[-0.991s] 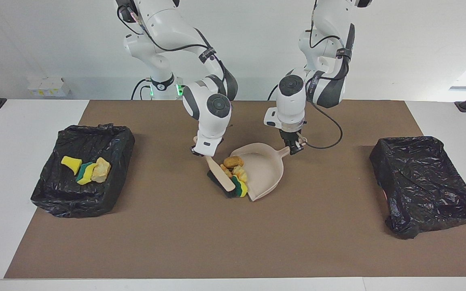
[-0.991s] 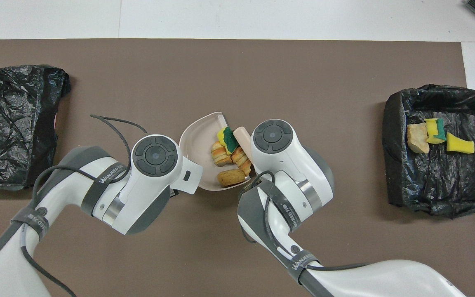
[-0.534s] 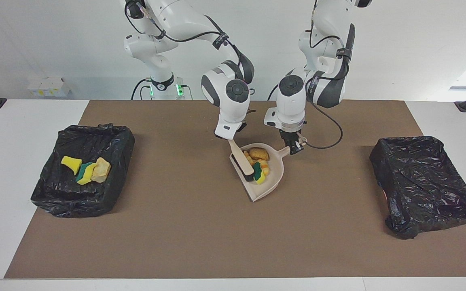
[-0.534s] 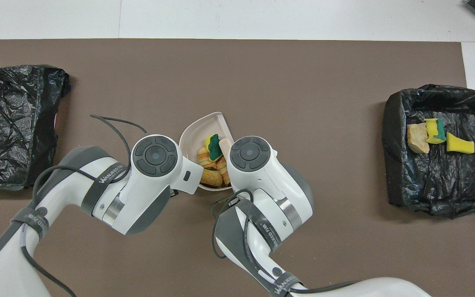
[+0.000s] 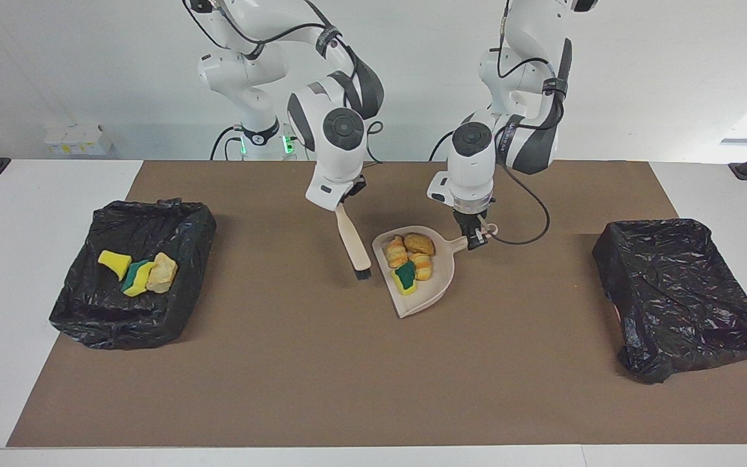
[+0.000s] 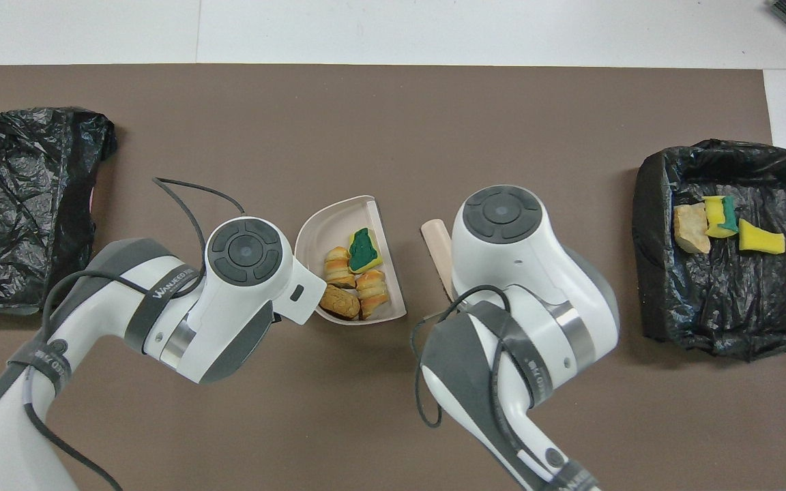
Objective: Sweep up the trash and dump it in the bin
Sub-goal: 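Brush the gathered pieces into the dustpan with the right gripper, then carry the dustpan to the bin with the left gripper while the right drops the brush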
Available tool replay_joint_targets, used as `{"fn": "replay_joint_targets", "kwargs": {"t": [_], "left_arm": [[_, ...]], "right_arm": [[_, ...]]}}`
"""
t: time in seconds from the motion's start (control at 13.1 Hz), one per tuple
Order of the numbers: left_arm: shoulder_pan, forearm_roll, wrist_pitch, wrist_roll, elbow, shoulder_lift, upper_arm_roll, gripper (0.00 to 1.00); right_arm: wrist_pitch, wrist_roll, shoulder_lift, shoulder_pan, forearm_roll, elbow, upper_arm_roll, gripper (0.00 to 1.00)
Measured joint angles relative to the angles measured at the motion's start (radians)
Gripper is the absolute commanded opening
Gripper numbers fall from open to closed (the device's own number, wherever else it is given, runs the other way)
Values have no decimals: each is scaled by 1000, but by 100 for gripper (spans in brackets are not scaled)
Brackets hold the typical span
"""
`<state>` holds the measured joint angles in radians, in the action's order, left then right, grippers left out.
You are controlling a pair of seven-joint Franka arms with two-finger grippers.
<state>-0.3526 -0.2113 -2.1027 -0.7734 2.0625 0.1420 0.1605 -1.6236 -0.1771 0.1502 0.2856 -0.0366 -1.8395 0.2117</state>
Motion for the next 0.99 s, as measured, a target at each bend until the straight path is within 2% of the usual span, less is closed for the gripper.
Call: {"fn": "replay_joint_targets", "kwargs": {"t": [0.23, 0.46, 0.69, 0.99], "left_arm": [[23, 0, -3, -127, -1, 0, -2, 0], [61, 2, -10, -231, -8, -2, -2, 0], [138, 21, -10, -358, -34, -20, -4, 0], [268, 34, 18, -520, -43, -92, -8, 0]], "right_arm": [[81, 3, -54, -48, -1, -1, -2, 0], [91, -56, -66, -37, -4, -14, 3, 0], [6, -158, -94, 36, -45, -76, 7, 0], [-138, -343, -110, 173, -78, -172, 12, 0]]}}
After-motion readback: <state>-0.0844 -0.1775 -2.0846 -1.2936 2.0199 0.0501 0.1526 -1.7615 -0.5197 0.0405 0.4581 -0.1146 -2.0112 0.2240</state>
